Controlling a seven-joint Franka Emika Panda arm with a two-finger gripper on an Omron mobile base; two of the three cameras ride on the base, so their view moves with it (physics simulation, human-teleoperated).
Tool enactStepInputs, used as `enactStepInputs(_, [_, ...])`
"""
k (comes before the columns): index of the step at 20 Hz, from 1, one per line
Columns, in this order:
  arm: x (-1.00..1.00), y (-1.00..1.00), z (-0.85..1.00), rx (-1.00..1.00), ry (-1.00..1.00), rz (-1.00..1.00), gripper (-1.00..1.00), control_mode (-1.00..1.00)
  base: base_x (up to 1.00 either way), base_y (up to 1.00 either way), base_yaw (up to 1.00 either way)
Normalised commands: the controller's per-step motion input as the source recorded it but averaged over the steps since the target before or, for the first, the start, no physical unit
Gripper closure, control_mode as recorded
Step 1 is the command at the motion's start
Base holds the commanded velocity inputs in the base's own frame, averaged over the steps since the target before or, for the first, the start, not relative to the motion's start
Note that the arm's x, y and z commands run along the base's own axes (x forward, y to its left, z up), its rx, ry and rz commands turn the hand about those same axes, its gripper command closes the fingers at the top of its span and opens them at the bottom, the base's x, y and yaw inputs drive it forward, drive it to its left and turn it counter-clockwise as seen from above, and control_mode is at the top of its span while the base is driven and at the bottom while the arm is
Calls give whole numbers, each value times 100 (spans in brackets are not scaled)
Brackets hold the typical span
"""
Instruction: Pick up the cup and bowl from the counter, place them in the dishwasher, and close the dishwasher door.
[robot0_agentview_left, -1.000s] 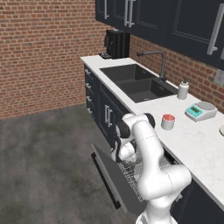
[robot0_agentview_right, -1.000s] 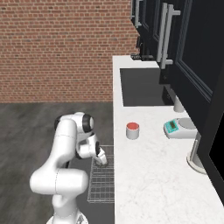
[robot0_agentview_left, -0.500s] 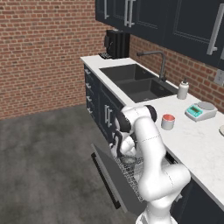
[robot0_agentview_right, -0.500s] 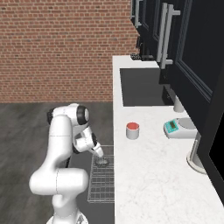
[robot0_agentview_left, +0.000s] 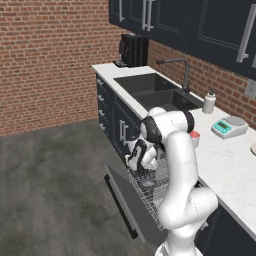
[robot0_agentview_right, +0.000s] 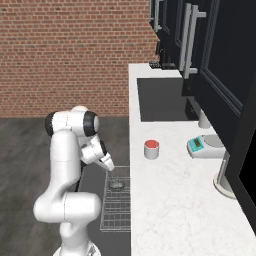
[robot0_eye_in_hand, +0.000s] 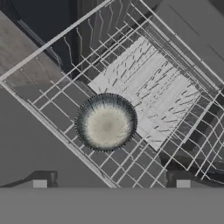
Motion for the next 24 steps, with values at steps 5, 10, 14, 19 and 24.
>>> enactStepInputs(5, [-61,0,100,-5,1,0,-100,-100,0,0,0])
enactStepInputs(10, [-69,7,100,-1,1,2,-100,-100,0,0,0])
enactStepInputs(14, [-62,7,100,-1,0,2,-100,-100,0,0,0])
enactStepInputs(19, [-29,1,100,-4,0,1,-100,-100,0,0,0])
enactStepInputs(24, [-23,0,100,-2,10,1,-100,-100,0,0,0])
